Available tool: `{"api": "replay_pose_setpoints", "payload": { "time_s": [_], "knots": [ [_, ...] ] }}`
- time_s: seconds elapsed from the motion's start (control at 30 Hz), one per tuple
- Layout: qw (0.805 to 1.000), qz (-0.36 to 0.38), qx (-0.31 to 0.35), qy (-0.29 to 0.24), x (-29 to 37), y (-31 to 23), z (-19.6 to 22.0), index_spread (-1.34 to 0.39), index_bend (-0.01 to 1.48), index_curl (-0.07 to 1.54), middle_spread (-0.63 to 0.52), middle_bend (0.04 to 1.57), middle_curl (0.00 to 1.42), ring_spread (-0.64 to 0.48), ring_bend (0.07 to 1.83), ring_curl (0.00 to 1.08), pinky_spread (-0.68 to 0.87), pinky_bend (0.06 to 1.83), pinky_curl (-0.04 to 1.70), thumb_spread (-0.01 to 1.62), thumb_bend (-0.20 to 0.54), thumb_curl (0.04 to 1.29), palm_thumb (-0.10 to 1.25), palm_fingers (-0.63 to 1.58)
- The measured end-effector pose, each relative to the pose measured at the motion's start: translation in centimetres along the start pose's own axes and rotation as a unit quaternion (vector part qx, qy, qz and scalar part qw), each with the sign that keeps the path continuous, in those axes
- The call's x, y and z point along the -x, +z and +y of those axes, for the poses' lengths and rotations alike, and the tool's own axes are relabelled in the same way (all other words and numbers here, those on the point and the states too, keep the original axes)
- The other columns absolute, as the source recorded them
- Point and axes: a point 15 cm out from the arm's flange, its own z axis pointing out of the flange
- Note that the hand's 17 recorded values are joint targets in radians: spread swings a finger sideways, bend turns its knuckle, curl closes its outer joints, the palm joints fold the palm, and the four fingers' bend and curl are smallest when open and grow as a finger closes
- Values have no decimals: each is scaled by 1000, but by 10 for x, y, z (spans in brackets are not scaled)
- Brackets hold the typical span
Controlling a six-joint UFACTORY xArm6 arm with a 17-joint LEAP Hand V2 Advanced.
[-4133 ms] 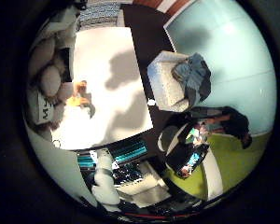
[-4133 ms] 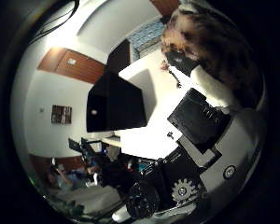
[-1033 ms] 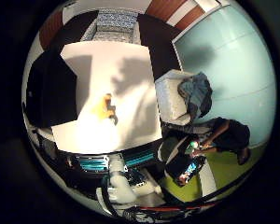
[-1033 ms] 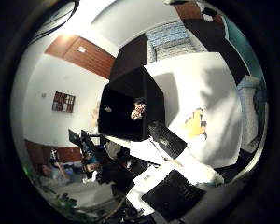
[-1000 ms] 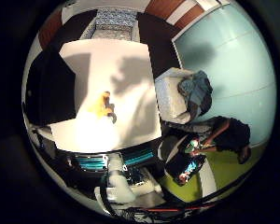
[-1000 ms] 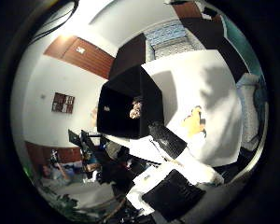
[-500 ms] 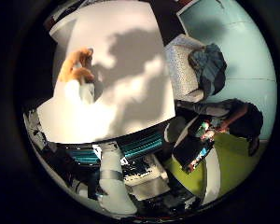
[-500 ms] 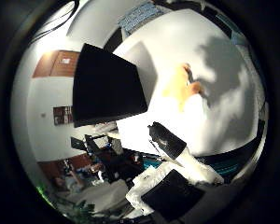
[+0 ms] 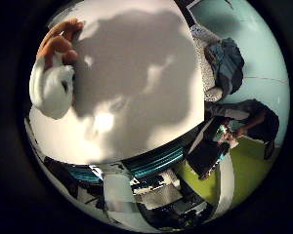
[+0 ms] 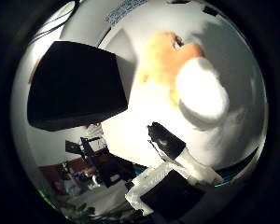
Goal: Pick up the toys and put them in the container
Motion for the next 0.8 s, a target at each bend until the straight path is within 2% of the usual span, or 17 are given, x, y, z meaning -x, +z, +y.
{"api": "replay_pose_setpoints", "payload": {
  "time_s": [0.33,0.47,0.53,0.6,0.63,0.67,0.73,0.8],
  "knots": [
    [1000,3,30,-5,3,41,-5,-159,159,269,159,264,331,201,505,218,468,533,277,1131,-21,356,582,199],
    [999,4,37,-9,8,46,-4,-154,147,263,75,306,341,149,591,228,424,510,259,1131,-21,355,582,316],
    [999,4,42,-15,12,49,-3,-171,134,248,-31,428,385,2,730,267,217,544,257,1126,-19,356,593,503],
    [999,6,45,-22,15,51,-3,-240,150,232,-138,574,451,-167,915,330,-112,751,304,1121,-14,360,613,867],
    [999,7,45,-25,17,52,-2,-282,171,236,-183,623,483,-229,958,354,-241,813,323,1118,-15,364,627,926],
    [999,8,45,-29,19,51,-3,-342,218,269,-227,710,539,-274,1029,401,-329,884,366,1113,-13,368,652,1081],
    [999,9,41,-33,20,49,-3,-394,334,339,-264,787,602,-297,1079,451,-369,975,428,1109,-12,374,687,1149],
    [999,10,40,-34,20,47,-4,-427,537,444,-278,890,674,-297,1150,498,-359,1088,496,1102,-8,383,736,1207]
  ]
}}
